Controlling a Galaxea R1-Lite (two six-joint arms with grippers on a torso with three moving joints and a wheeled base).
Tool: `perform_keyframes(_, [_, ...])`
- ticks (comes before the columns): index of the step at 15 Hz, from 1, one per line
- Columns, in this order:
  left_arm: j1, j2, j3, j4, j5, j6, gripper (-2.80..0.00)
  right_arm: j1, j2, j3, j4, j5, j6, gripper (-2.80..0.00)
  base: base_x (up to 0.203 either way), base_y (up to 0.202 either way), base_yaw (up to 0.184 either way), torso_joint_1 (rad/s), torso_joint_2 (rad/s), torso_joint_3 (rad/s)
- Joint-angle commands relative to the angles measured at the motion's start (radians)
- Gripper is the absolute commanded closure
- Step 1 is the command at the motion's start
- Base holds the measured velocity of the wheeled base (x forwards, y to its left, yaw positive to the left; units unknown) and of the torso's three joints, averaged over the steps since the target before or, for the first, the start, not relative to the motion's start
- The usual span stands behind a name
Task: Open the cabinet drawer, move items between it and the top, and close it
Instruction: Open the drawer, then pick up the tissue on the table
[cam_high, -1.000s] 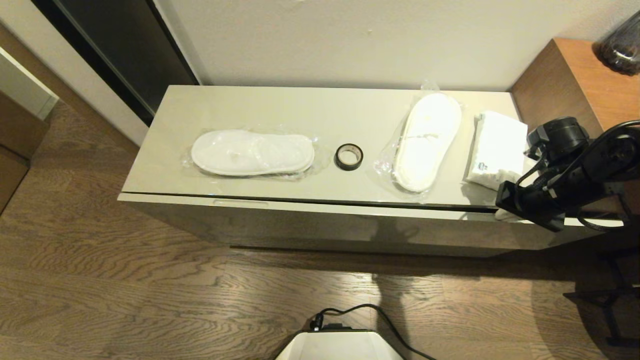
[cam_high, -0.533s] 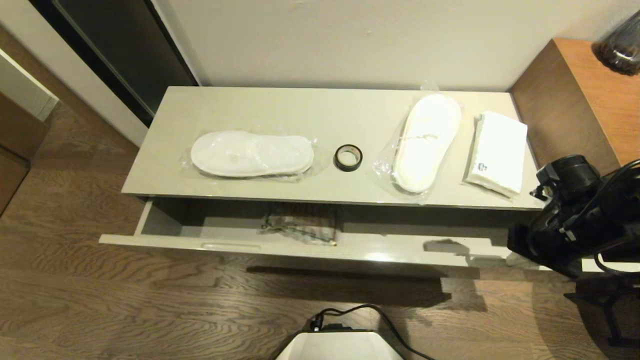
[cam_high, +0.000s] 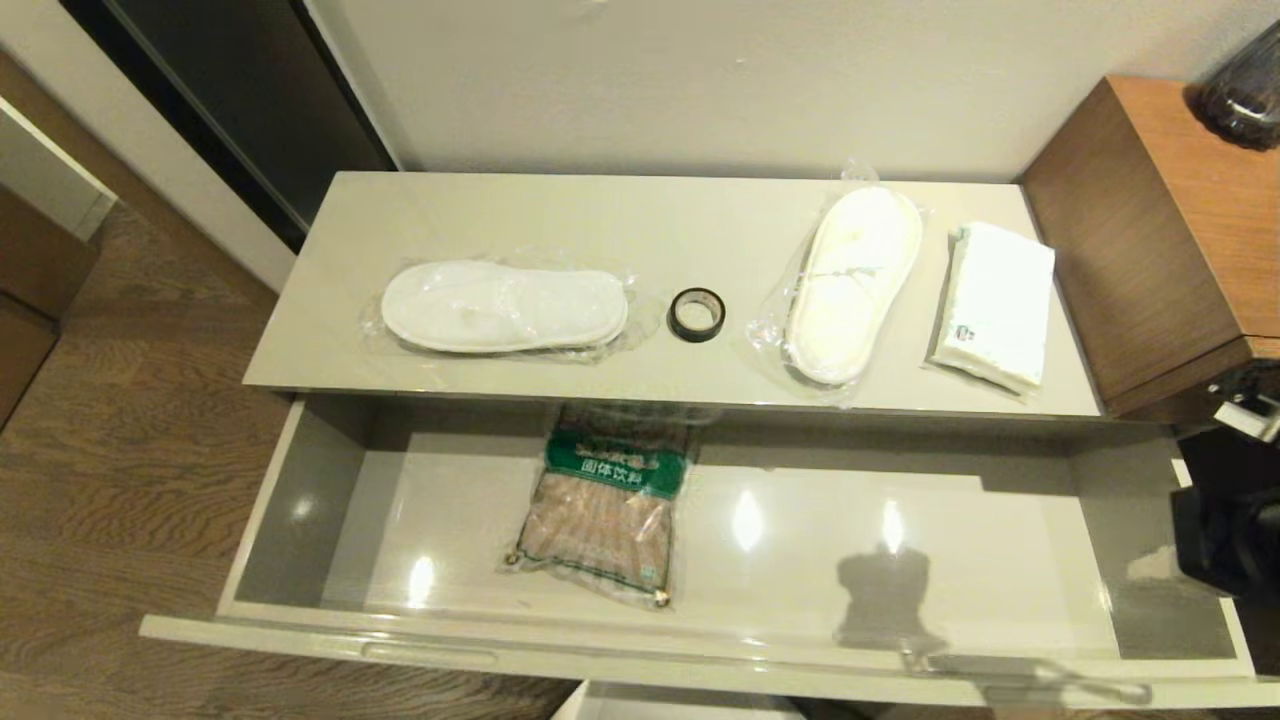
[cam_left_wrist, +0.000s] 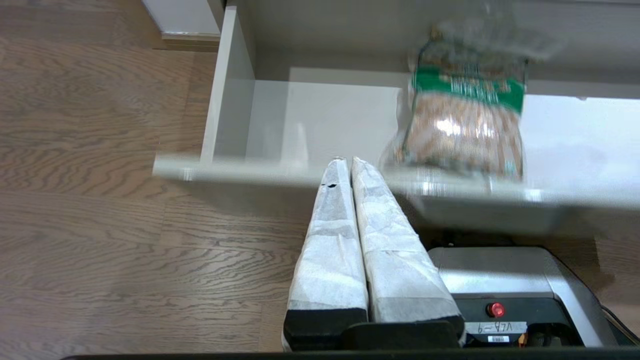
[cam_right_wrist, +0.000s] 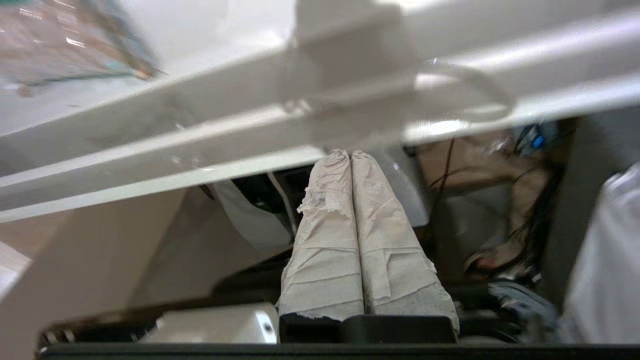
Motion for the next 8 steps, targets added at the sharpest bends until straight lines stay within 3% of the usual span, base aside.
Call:
perform_keyframes(1, [0.000, 0.000, 0.000, -0.001, 0.000, 0.000, 0.00, 0.003, -0.072, -0.091, 0.067, -0.002, -0.024, 0.00, 0.000, 0.000, 0.000, 0.000, 0.00, 0.000])
perform_keyframes(4, [0.000, 0.000, 0.000, -0.001, 0.000, -0.001, 0.00, 0.011, 0.039, -0.258, 0.093, -0.039, -0.028, 0.00, 0.000, 0.000, 0.000, 0.000, 0.00, 0.000])
perform_keyframes(8, [0.000, 0.000, 0.000, -0.001, 0.000, 0.000, 0.00, 0.056, 0.268, -0.520, 0.102, -0.180, -0.024, 0.00, 0.000, 0.000, 0.000, 0.000, 0.00, 0.000])
